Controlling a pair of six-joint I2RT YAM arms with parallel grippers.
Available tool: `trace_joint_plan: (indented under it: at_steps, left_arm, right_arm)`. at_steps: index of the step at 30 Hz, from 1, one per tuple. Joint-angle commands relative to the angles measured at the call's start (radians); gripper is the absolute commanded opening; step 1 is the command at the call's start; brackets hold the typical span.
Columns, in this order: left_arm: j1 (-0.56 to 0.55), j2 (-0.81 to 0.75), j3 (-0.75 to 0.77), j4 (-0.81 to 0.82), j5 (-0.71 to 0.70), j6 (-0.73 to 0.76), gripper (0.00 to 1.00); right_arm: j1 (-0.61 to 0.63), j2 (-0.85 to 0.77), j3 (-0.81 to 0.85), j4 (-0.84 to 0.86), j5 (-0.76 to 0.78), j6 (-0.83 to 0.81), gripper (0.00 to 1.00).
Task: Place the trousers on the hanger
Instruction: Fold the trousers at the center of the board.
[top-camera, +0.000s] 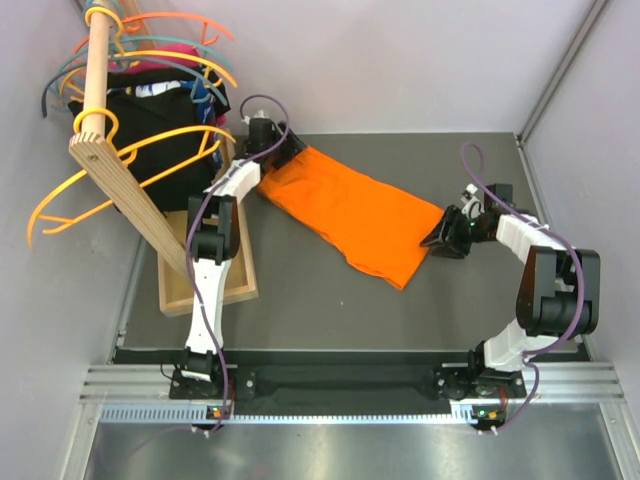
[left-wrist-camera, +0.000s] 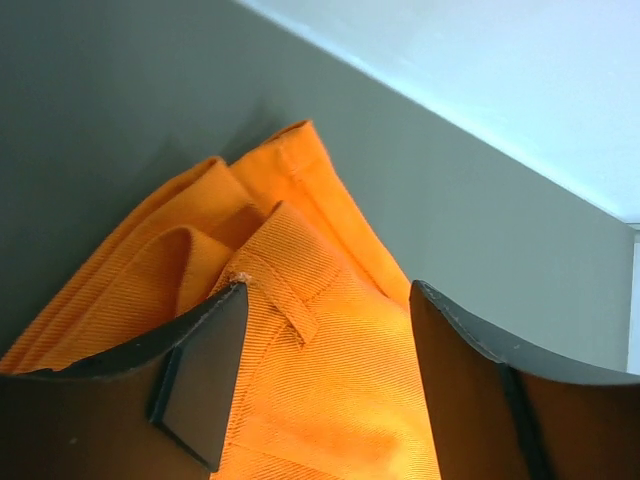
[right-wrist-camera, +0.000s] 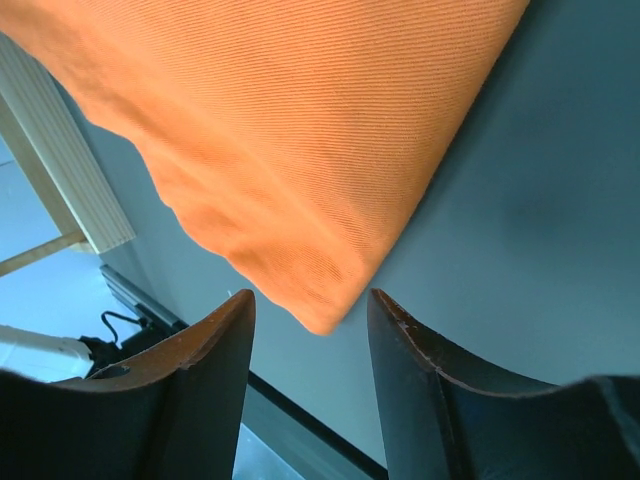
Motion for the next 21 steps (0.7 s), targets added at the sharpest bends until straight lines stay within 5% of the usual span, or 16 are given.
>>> trace_joint_plan:
  at_steps: [1, 21]
  left_arm:
    - [-0.010, -0.091, -0.039, 0.116, -0.075, 0.067, 0.69]
    - [-0.035, -0.015, 0.007, 0.158, -0.158, 0.265, 0.61]
  right_arm:
    - [-0.013, -0.046, 0.006, 0.009, 0.008, -0.030, 0.50]
    - [-0.073, -0.021, -0.002, 0.023, 0.065, -0.030, 0.52]
